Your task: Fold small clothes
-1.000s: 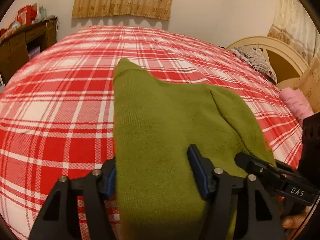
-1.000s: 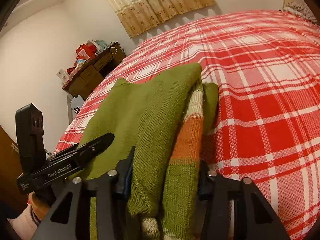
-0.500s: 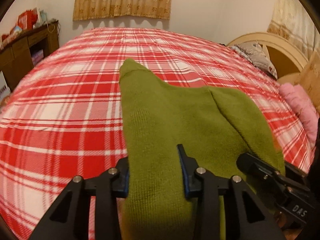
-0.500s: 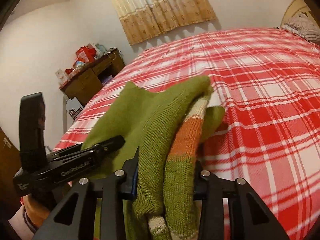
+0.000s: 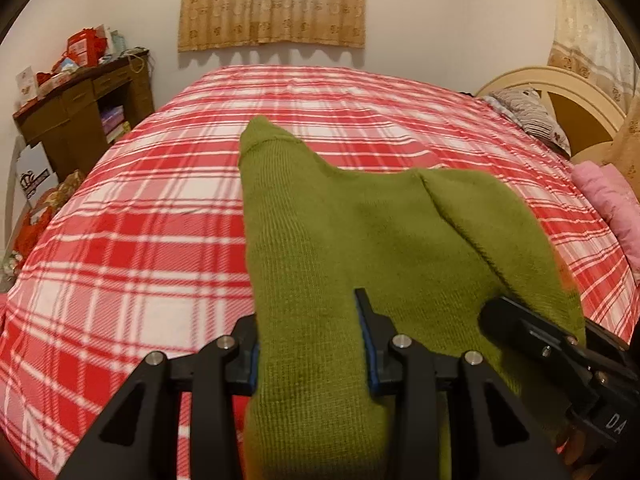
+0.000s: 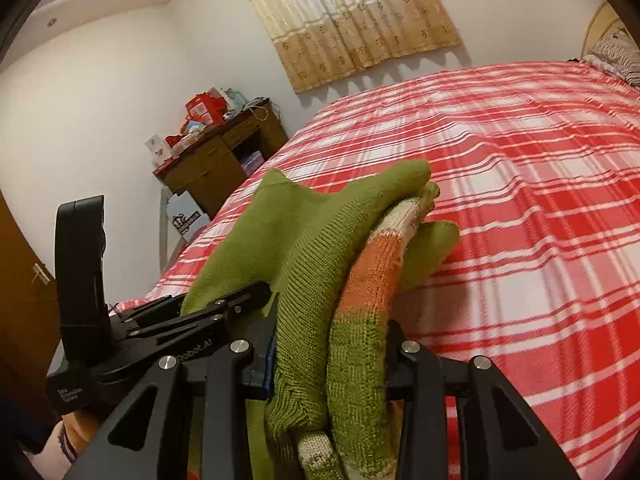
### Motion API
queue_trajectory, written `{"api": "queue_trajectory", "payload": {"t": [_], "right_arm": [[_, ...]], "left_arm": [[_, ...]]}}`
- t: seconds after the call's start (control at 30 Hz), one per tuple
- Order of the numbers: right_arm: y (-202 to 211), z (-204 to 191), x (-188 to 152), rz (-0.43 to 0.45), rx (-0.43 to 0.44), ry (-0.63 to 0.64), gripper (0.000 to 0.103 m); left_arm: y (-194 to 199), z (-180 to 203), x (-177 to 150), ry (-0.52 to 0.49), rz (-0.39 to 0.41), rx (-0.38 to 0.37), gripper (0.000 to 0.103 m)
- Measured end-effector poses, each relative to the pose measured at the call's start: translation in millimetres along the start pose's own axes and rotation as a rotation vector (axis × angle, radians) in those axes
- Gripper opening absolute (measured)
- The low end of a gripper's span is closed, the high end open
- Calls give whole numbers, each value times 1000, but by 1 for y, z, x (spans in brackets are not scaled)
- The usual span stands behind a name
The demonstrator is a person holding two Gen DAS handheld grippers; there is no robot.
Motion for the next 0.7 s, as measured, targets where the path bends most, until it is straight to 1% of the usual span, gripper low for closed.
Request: {"api": "queue_trajectory", "payload": {"t": [0.07,0.13,0.2,0.23,0.43,0.57,0.7], "right_arm": [[-1,-5,-1,-3,8,0,37],[-5,-19,-2,-13,43,8,37],[-7,-25,-2,-16,54,16,37],[-13,-38,-2,-21,83,31,37],[-36,-81,2,-30,171,71,37],[-47,-103,4,-37,206,84,37],[-55,-120,6,-45,228,97,37]], "left_arm": [[5,-12,-3,19,-4,5,39],[9,-20,-5,35,-8,13,39],[16,-35,-7,52,-6,28,39],[19,-41,-7,60,-3,37,39],[39,-87,-6,122,27,99,39],[47,-108,-7,152,40,135,39],[51,-125,-8,182,45,139,39]]}}
Point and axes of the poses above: each gripper's, at about its wrist camera, not at the fingertips, and y roughly against the way its jaws point, z to its right, x to its top, the point moved 1 cm from there along -y, roughly the way its jaws point, and after that the axes turned 12 degrees about y, right-handed, at the moved point
